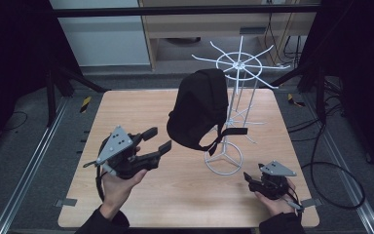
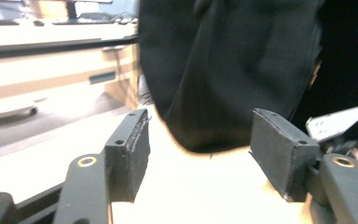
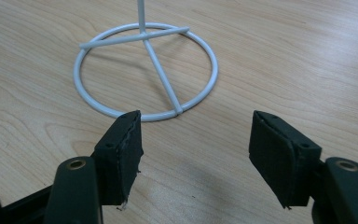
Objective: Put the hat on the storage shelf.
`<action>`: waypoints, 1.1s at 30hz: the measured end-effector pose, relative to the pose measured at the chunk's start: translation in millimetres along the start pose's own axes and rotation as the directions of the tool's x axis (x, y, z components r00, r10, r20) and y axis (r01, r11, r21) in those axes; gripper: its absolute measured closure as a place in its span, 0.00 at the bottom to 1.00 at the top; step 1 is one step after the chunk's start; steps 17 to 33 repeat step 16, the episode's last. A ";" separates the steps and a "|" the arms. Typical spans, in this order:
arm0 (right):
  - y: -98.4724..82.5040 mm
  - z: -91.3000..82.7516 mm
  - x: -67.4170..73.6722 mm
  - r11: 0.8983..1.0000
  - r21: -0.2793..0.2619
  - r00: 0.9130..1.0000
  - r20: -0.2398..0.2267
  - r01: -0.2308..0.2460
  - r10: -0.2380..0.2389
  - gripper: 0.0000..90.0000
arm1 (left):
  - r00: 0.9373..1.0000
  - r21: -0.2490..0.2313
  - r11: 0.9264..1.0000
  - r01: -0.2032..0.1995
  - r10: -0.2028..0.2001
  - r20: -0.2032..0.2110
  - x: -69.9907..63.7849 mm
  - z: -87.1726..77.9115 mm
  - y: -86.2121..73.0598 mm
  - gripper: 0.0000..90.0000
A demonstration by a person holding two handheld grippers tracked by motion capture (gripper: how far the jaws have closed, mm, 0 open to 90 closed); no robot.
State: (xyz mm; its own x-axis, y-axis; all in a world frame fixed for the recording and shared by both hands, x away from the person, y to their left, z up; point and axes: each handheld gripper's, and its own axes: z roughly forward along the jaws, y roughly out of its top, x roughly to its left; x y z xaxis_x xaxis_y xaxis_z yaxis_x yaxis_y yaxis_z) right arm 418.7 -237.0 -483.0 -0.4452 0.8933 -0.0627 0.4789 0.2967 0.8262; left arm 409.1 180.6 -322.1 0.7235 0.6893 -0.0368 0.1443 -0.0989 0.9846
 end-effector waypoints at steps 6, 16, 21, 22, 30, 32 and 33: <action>-0.4 0.1 -0.2 1.000 -0.001 1.000 0.005 -0.005 0.005 0.37 | 0.994 0.103 0.994 0.047 -0.036 -0.106 31.5 -14.0 -47.1 0.38; -1.8 1.1 -1.8 1.000 0.001 1.000 0.007 -0.018 0.018 0.33 | 0.960 0.261 0.951 0.169 -0.099 -0.261 75.7 -20.3 -123.0 0.36; -1.8 1.1 -1.8 1.000 0.001 1.000 0.007 -0.018 0.018 0.33 | 0.960 0.261 0.951 0.169 -0.099 -0.261 75.7 -20.3 -123.0 0.36; -1.8 1.1 -1.8 1.000 0.001 1.000 0.007 -0.018 0.018 0.33 | 0.960 0.261 0.951 0.169 -0.099 -0.261 75.7 -20.3 -123.0 0.36; -1.8 1.1 -1.8 1.000 0.001 1.000 0.007 -0.018 0.018 0.33 | 0.960 0.261 0.951 0.169 -0.099 -0.261 75.7 -20.3 -123.0 0.36; -1.8 1.1 -1.8 1.000 0.001 1.000 0.007 -0.018 0.018 0.33 | 0.960 0.261 0.951 0.169 -0.099 -0.261 75.7 -20.3 -123.0 0.36; -1.8 1.1 -1.8 1.000 0.001 1.000 0.007 -0.018 0.018 0.33 | 0.960 0.261 0.951 0.169 -0.099 -0.261 75.7 -20.3 -123.0 0.36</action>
